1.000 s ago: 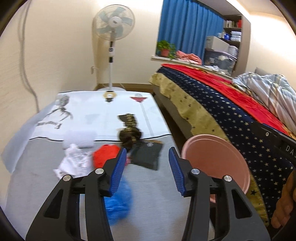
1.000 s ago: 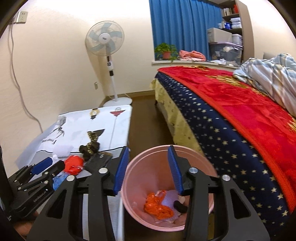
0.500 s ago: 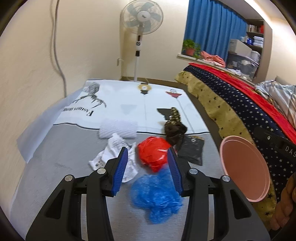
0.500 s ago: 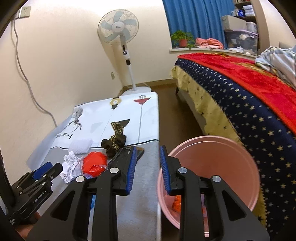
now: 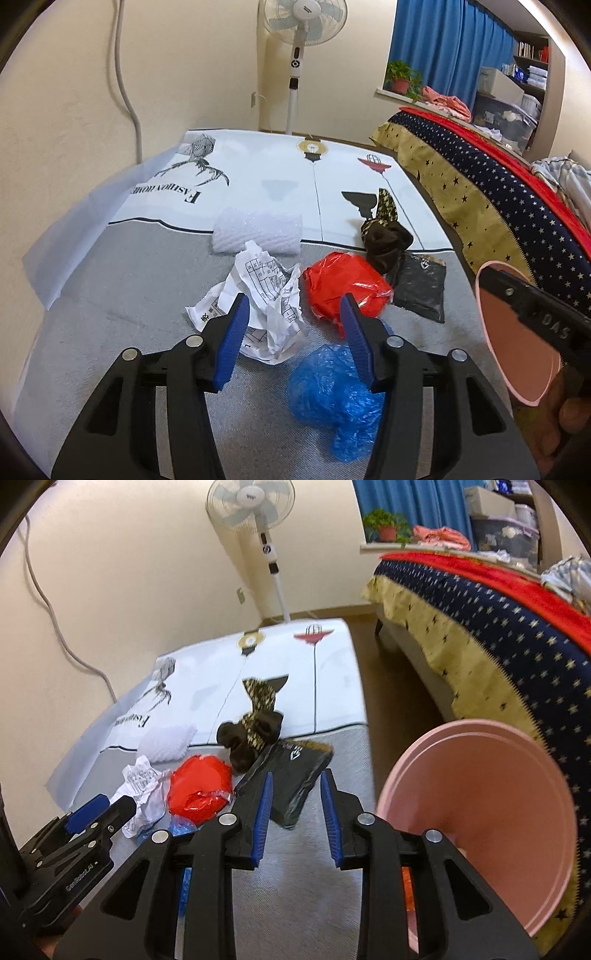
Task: Collect trash
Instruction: 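Move both tools back over the ironing board toward the black pouch and white paper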
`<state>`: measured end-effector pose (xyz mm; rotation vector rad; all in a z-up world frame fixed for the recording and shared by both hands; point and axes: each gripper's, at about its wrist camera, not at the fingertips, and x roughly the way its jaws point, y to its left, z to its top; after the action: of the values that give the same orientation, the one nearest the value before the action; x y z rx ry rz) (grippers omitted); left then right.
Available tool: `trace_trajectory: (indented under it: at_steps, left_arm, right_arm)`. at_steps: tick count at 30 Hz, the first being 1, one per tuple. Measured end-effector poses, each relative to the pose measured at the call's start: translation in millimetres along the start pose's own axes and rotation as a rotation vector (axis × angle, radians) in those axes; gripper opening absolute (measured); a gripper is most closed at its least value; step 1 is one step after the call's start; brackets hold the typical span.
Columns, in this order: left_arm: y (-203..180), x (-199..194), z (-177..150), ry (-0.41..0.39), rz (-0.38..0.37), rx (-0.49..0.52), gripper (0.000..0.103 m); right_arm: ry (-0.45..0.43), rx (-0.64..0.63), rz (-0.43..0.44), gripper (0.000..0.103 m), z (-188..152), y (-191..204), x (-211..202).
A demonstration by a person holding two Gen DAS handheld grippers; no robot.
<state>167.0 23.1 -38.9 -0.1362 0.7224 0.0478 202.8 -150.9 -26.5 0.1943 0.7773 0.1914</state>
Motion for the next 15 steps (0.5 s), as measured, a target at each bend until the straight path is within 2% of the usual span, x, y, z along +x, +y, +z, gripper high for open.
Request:
trace_trajectory:
  at_steps: [5,12,15]
  left_arm:
    - [-0.6,10.9,-2.4,0.033,0.005,0.002,0.051]
    - [3.4,24.2,-4.0,0.079,0.016,-0.024,0.051]
    - [5.3,28.5,-6.7,0.100,0.011,-0.036,0.045]
  right_arm:
    - [0.047,0.014,-0.005,0.036,-2.9,4.7,25.1]
    - [0.133,0.011,-0.043,0.036,-7.7,10.4,56.4]
    - [0.154,-0.002,-0.068,0.036,-10.4,13.4,63.0]
